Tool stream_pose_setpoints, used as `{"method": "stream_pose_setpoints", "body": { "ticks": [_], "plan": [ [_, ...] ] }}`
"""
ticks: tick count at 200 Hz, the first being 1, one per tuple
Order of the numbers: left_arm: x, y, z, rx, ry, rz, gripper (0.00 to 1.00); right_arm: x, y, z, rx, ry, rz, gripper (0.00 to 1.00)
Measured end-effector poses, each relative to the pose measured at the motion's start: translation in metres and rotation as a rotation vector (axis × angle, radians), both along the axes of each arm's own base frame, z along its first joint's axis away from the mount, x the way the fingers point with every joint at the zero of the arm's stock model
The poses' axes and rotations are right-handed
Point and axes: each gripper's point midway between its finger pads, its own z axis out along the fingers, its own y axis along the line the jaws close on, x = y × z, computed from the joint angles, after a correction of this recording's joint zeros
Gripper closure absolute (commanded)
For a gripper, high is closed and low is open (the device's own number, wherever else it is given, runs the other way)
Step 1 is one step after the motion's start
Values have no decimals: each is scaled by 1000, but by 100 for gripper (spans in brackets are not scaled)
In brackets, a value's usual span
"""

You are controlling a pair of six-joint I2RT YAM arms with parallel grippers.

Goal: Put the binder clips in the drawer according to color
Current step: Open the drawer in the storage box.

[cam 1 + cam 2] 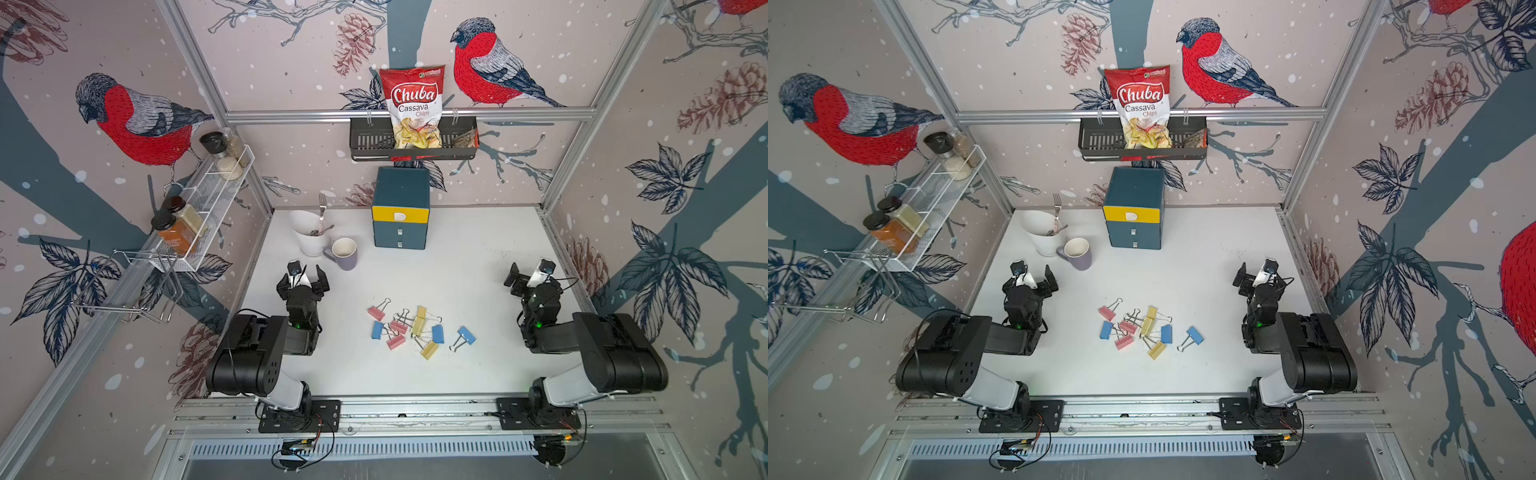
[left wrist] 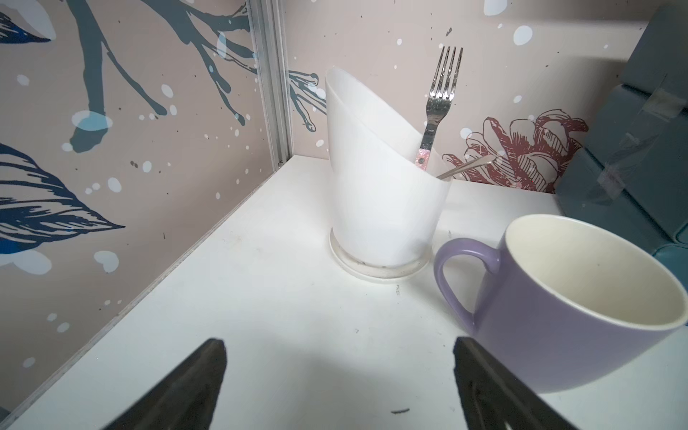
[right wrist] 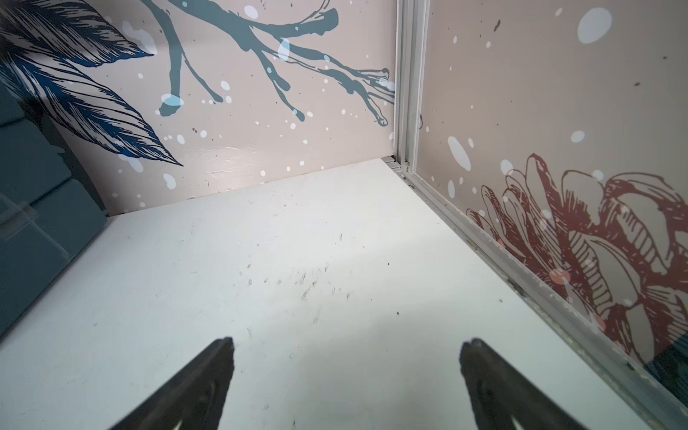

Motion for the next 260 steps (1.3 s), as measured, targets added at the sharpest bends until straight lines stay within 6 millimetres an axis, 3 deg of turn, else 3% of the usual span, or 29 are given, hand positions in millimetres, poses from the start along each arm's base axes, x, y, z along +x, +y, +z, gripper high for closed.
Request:
{"method": "stream_pose_setpoints", "body": {
  "ticks": [133, 149, 162, 169, 178, 188, 195, 202, 215, 231, 244, 260],
  "plan": [
    [0, 1, 0, 0, 0, 2, 1, 0, 1, 1, 1, -3, 9, 0],
    [-1, -5, 7, 23, -5, -4, 1, -2, 4, 4, 1, -9, 16, 0],
    [3, -26, 33, 53, -25, -42, 1, -4, 13, 21, -16, -32, 21, 0],
    [8, -42, 62, 57, -54, -79, 1, -2, 22, 45, -24, -70, 40, 0],
    [12, -57, 118, 22, -143, -102, 1, -1, 31, 87, -16, -145, 54, 0],
    [9, -59, 179, -87, -245, -91, 4, -4, 32, 145, 29, -251, 55, 0],
    [5, -57, 211, -202, -297, -78, 4, -9, 28, 180, 83, -314, 40, 0],
    [0, -55, 229, -323, -325, -72, 3, -15, 22, 205, 162, -358, 28, 0],
    [-3, -64, 234, -493, -341, -147, 4, -29, 8, 219, 325, -387, 0, 0],
    [10, -101, 193, -652, -165, -275, 12, -38, 0, 205, 463, -342, 7, 0],
    [15, -151, 164, -717, 19, -379, 13, -37, 15, 190, 533, -229, 53, 3],
    [12, -203, 167, -752, 118, -500, 16, -37, 41, 188, 571, -117, 109, 8]
  ]
}}
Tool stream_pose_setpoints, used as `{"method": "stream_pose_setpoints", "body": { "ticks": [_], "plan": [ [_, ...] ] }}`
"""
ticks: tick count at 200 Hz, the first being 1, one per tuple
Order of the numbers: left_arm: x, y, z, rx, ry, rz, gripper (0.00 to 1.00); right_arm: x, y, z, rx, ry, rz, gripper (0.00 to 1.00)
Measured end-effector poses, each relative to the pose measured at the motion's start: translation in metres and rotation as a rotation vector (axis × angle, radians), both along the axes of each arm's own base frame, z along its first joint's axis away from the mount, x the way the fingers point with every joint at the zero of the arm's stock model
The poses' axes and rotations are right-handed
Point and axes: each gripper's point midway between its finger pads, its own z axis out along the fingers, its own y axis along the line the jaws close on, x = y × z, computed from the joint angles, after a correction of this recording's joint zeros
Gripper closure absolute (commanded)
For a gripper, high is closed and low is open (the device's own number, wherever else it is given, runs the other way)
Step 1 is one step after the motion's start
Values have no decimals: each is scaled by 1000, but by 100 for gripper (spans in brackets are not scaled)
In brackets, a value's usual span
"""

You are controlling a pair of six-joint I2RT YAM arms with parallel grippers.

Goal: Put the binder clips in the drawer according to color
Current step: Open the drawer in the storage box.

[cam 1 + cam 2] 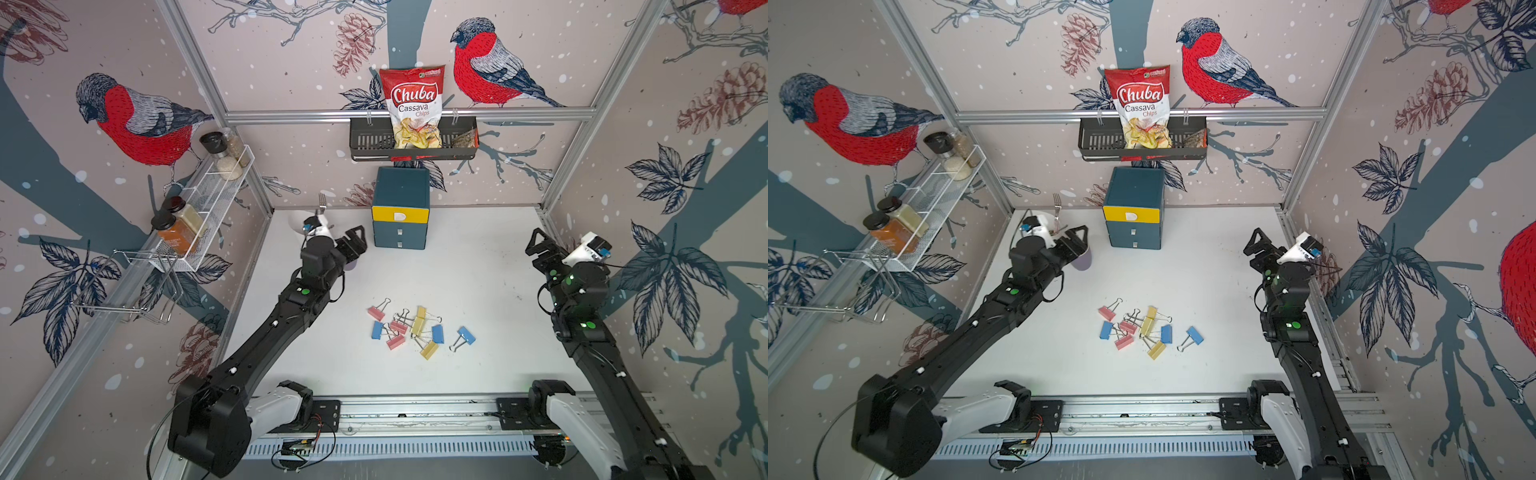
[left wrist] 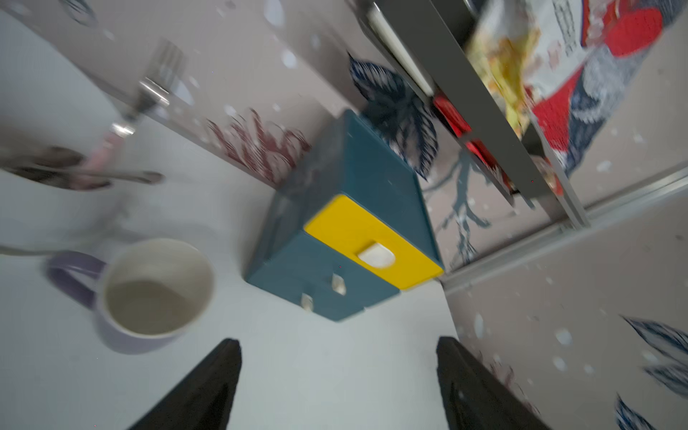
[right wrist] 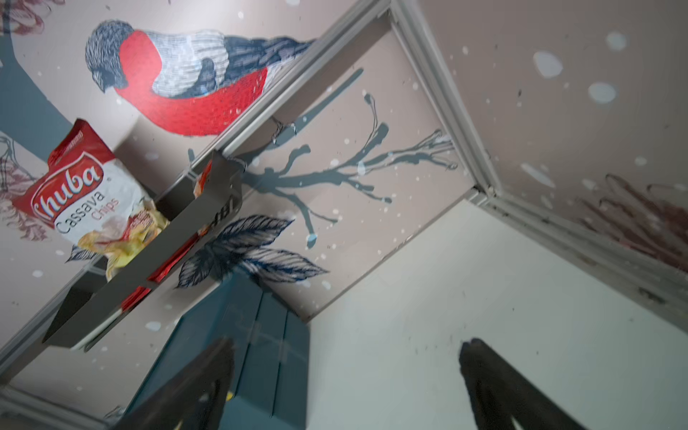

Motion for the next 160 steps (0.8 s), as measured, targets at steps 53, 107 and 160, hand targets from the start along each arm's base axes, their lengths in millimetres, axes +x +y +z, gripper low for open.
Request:
{"method": "stream_pose_setpoints", "body": {
  "ticks": [53, 107, 160],
  "plan": [
    [20, -59, -70, -194, 246, -104, 25, -17, 74, -27, 5, 184, 272, 11],
    [55, -93, -83, -423, 277, -116, 26, -30, 110, -30, 38, 204, 437, 12],
    [78, -100, -90, -589, 270, -75, 26, -36, 117, -32, 42, 213, 479, 13]
  ]
}}
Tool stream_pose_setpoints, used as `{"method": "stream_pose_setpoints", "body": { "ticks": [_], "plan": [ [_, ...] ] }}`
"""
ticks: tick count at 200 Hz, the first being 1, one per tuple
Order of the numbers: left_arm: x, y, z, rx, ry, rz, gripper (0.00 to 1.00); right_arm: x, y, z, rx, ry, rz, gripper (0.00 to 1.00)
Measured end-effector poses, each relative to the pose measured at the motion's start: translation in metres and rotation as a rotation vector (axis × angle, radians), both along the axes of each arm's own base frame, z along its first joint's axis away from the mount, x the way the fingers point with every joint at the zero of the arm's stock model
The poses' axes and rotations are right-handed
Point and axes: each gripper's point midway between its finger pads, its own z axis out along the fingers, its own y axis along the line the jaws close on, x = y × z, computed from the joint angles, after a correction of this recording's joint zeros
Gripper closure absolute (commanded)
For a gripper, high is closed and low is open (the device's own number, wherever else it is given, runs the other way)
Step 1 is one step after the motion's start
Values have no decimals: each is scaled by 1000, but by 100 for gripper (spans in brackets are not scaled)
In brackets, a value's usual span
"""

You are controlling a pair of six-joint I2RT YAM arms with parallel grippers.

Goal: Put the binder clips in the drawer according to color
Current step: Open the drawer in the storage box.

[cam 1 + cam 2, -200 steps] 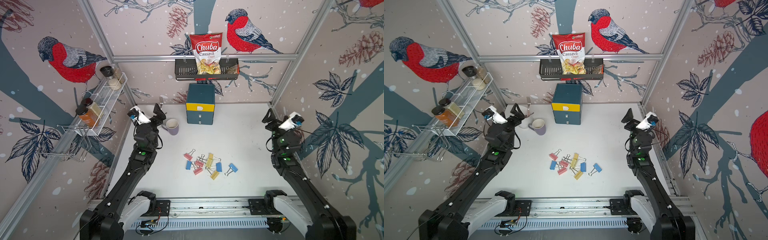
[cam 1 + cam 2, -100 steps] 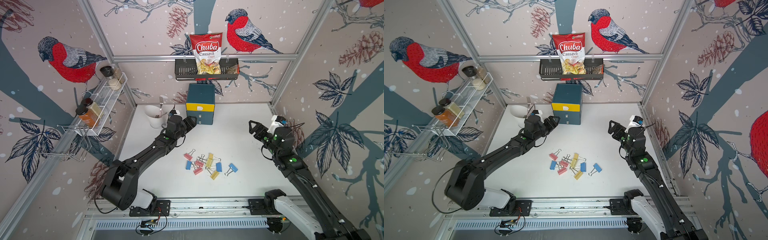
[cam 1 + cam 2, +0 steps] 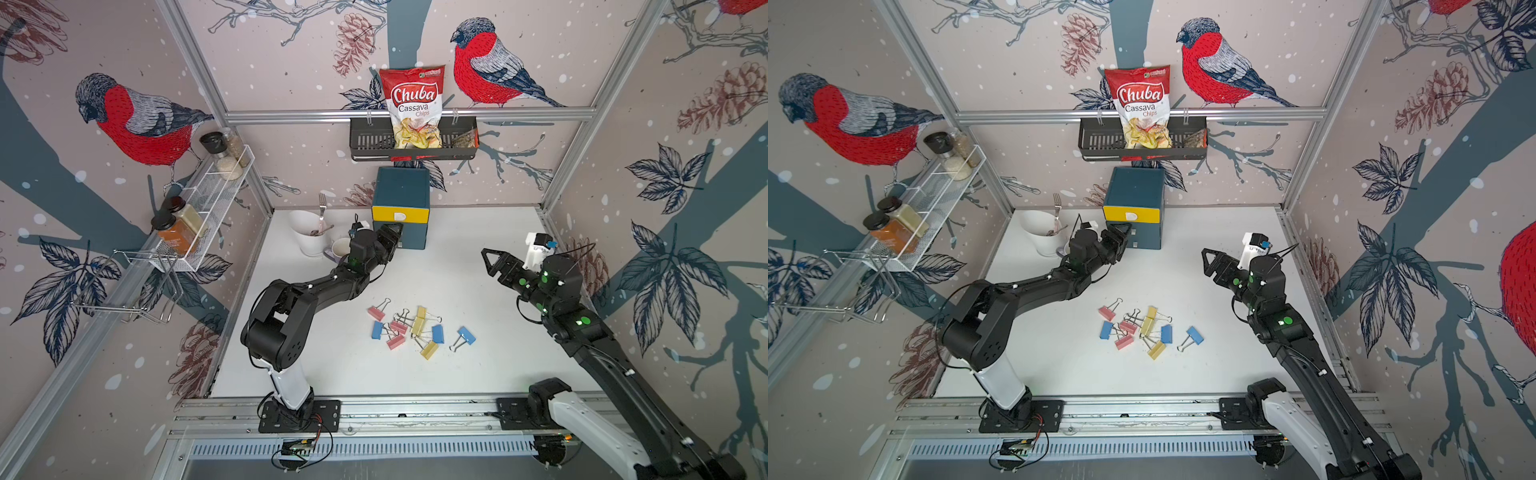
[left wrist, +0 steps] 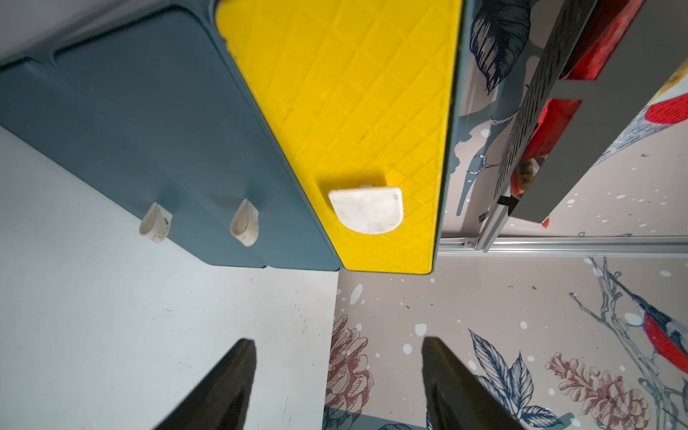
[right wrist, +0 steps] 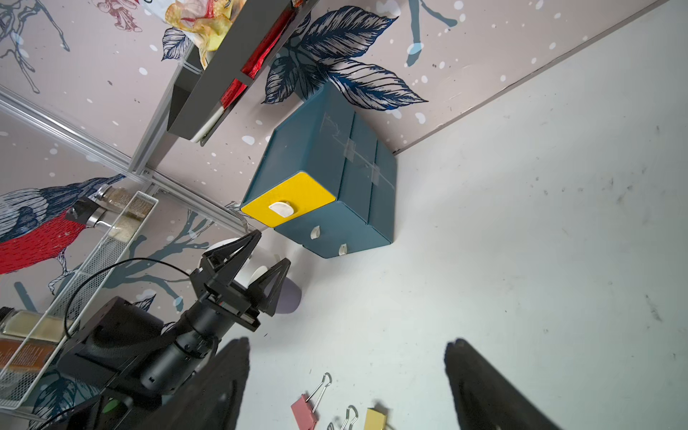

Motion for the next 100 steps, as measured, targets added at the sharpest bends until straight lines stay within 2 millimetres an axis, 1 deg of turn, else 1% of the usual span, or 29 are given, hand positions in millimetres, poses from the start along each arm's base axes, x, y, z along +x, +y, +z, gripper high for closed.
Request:
{"method": "stream_pose_setpoints", "body": {
  "ticks": [33, 56, 76, 100],
  "plan": [
    [17, -4, 13, -71, -35, 32, 28, -1, 1, -5, -5, 16, 3, 13],
    [26, -6, 13, -98, -33, 43, 30, 0, 1, -10, -10, 28, 3, 13],
    [37, -3, 13, -117, -29, 72, 32, 0, 1, -12, -12, 34, 4, 13],
    [43, -3, 11, -122, -27, 84, 36, 0, 1, -14, -15, 39, 4, 13]
  ]
}}
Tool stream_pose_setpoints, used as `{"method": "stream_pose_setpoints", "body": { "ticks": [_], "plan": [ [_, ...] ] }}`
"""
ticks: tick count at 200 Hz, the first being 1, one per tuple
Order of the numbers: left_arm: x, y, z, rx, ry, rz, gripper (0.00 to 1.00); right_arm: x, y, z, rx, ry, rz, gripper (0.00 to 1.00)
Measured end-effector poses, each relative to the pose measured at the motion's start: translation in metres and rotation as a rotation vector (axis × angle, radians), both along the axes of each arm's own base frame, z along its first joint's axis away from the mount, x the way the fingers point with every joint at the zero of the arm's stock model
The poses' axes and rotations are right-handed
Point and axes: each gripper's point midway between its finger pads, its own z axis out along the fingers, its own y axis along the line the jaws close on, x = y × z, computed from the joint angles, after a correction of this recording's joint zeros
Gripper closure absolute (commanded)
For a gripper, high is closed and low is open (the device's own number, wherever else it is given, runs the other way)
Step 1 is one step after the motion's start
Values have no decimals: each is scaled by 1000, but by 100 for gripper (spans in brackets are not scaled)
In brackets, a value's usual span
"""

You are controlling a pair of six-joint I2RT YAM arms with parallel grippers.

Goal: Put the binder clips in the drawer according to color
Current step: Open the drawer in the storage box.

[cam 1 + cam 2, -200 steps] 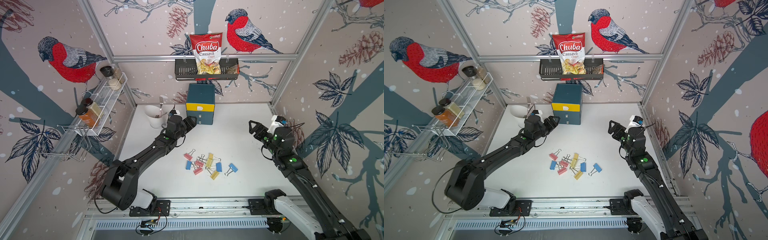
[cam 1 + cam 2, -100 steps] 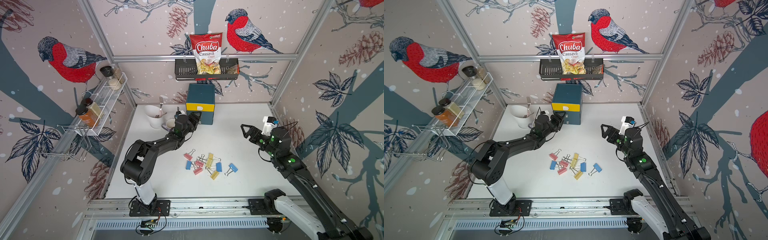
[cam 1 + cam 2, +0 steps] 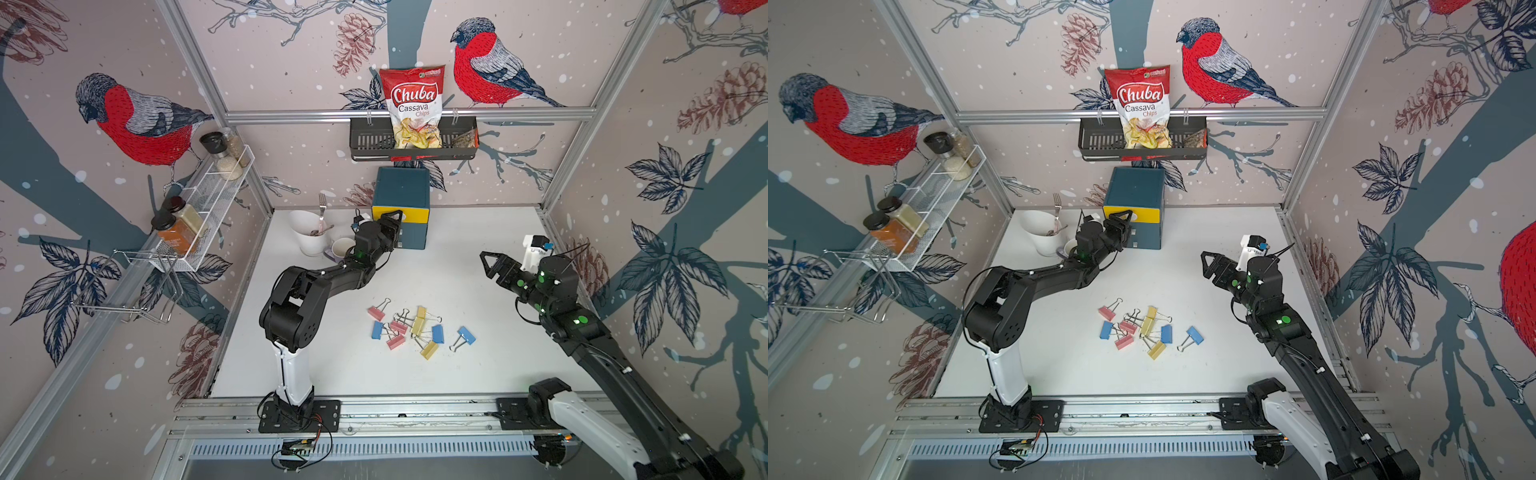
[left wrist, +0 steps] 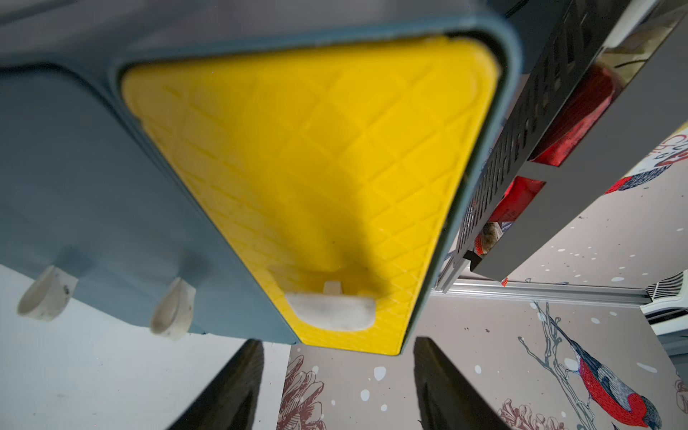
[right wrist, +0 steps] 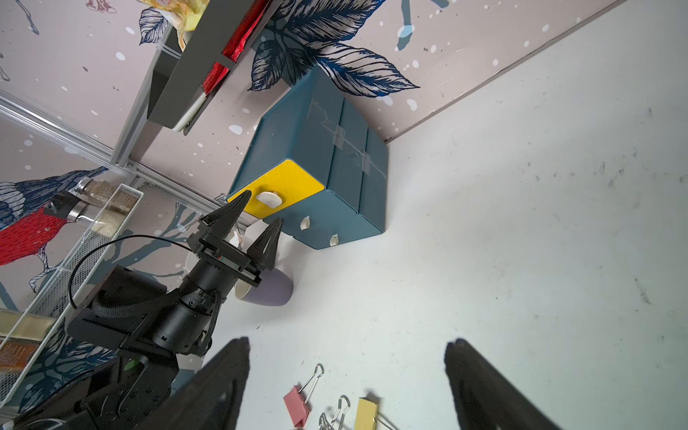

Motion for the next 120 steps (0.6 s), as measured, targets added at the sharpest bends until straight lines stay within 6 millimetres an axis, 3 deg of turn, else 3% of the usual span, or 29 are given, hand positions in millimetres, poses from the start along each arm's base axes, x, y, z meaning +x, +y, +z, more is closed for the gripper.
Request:
{"method": "stream_pose_setpoints", "body": {
  "ticks": [54, 120],
  "plan": [
    [11, 6, -12, -13, 22, 22, 41, 1, 0, -3, -5, 9, 0, 13],
    [19, 4, -11, -23, 2, 24, 42, 3, 1, -5, -10, 15, 1, 13]
  ]
}}
